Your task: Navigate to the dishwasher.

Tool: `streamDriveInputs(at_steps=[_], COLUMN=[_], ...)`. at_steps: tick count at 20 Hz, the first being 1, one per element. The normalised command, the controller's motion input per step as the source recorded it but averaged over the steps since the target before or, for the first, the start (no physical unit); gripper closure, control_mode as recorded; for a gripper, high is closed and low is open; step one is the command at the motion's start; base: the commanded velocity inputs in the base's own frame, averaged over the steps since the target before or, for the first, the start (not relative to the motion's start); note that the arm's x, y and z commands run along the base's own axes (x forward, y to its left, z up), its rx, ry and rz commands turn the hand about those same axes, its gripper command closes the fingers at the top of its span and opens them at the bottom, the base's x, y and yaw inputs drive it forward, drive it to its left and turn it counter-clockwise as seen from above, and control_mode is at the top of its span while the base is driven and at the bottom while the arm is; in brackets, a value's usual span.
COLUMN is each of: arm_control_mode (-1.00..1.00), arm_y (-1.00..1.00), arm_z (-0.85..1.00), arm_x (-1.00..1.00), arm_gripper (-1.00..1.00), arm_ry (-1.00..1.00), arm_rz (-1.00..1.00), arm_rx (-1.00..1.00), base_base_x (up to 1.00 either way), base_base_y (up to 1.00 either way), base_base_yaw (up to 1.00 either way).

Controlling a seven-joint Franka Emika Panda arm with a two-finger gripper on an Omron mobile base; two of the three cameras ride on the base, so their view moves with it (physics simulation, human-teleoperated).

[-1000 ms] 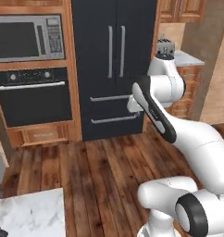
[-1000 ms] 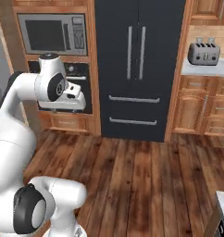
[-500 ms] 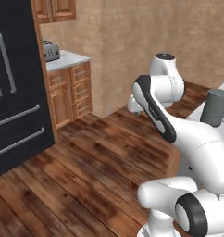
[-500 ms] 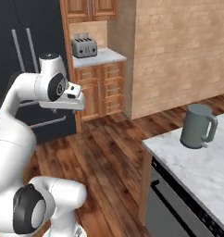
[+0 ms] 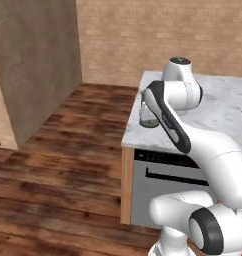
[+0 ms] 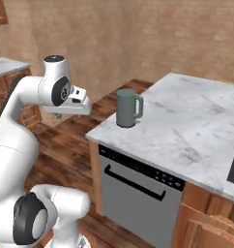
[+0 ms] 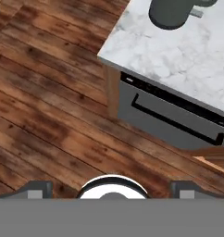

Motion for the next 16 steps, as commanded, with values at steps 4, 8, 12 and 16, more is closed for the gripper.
streamDriveInputs(at_steps=[4,8,12,16], arm_control_mode=[1.00,1.00,1.00,1.00], arm_y=[0.00,0.00,0.00,0.00], arm_z=[0.00,0.00,0.00,0.00], arm_x=[0.00,0.00,0.00,0.00], arm_gripper=[-1.00,-1.00,-1.00,-1.00], arm_ry=[0.00,0.00,0.00,0.00], arm_rz=[0.00,0.00,0.00,0.00], arm_rx=[0.00,0.00,0.00,0.00], base_base_x=[0.00,-0.04,0.11,0.69], base_base_y=[-0.16,-0.13,0.00,-0.02], base_base_yaw=[-0.76,-0.57,0.00,-0.10])
